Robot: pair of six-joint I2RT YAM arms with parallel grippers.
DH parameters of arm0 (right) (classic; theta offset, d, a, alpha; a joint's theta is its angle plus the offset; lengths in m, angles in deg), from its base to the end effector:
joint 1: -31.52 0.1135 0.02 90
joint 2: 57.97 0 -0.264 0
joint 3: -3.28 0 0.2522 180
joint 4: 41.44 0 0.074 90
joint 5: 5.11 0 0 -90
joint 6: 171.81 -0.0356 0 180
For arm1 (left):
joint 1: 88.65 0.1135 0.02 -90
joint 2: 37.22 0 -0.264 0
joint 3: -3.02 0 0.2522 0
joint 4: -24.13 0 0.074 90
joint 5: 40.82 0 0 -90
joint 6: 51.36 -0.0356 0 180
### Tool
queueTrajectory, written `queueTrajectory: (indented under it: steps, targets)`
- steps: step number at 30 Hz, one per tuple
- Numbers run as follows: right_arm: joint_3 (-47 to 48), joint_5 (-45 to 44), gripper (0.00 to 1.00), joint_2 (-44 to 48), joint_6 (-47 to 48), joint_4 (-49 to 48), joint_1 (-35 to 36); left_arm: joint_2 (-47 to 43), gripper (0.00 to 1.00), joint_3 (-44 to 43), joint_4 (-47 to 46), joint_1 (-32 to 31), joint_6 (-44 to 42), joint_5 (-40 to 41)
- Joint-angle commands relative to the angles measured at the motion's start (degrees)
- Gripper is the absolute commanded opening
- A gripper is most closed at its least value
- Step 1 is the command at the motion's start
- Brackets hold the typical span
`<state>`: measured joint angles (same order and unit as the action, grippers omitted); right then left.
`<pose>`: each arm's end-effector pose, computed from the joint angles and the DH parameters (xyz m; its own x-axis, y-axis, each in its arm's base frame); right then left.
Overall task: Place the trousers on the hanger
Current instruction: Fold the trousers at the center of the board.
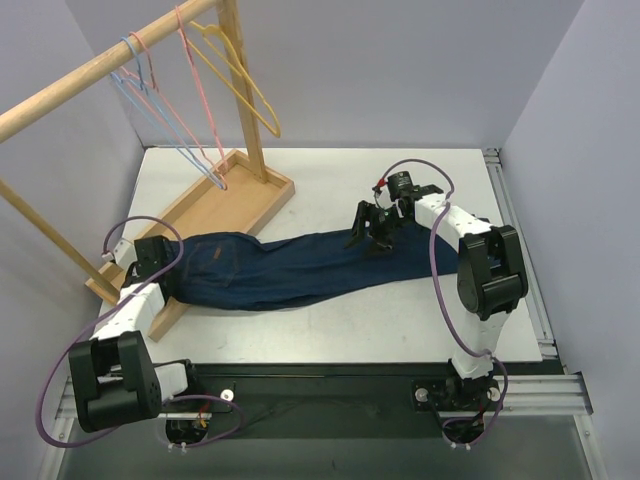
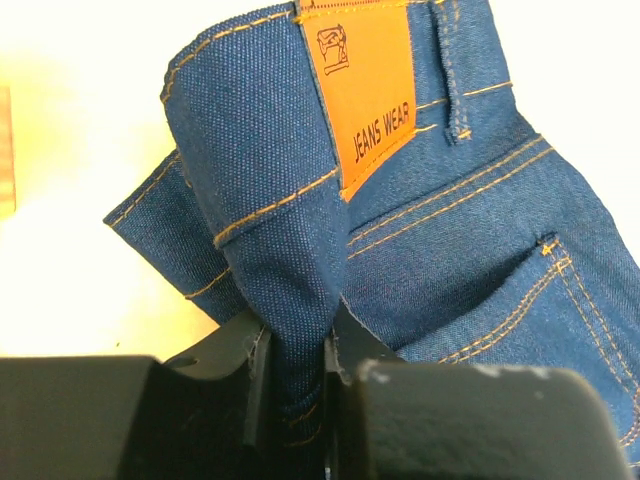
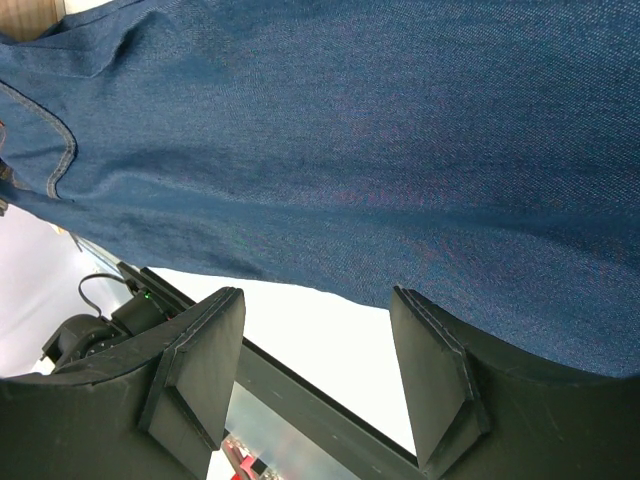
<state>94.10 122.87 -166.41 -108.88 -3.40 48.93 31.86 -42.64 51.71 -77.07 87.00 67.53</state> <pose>0.3765 0.1410 0.2033 -0.9596 0.0750 -0.2711 -0.1464 0.6897 0.7092 0.2182 0.0561 0.1761 -0.2184 -0.7688 -0.6010 -0.8245 0.4748 -0.3077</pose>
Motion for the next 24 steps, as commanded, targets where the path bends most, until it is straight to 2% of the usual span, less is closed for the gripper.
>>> queueTrajectory:
  steps: [1, 6, 10, 18, 24]
  targets:
    - [2.04, 1.22, 0.60, 0.43, 0.00, 1.22, 0.43, -0.26, 0.00, -3.26, -5.74, -1.38, -5.37, 2.31]
    - [3.19, 2.01, 0.60, 0.60, -1.23, 1.22, 0.43, -3.42, 0.00, -3.96, -7.41, -4.79, -9.58, 5.10]
    - [3.89, 2.80, 0.60, 1.04, -2.46, 1.22, 0.61, -9.55, 0.00, -4.05, -9.16, -7.26, -13.11, 7.22]
    - [5.91, 4.21, 0.60, 4.29, -9.57, 1.04, 1.13, -16.95, 0.00, -6.15, -11.37, -11.57, -23.56, 6.00]
    - [6.62, 6.40, 0.60, 7.36, -19.41, -2.20, 3.15, -20.65, 0.00, -6.86, -9.08, -21.57, -29.62, 9.94]
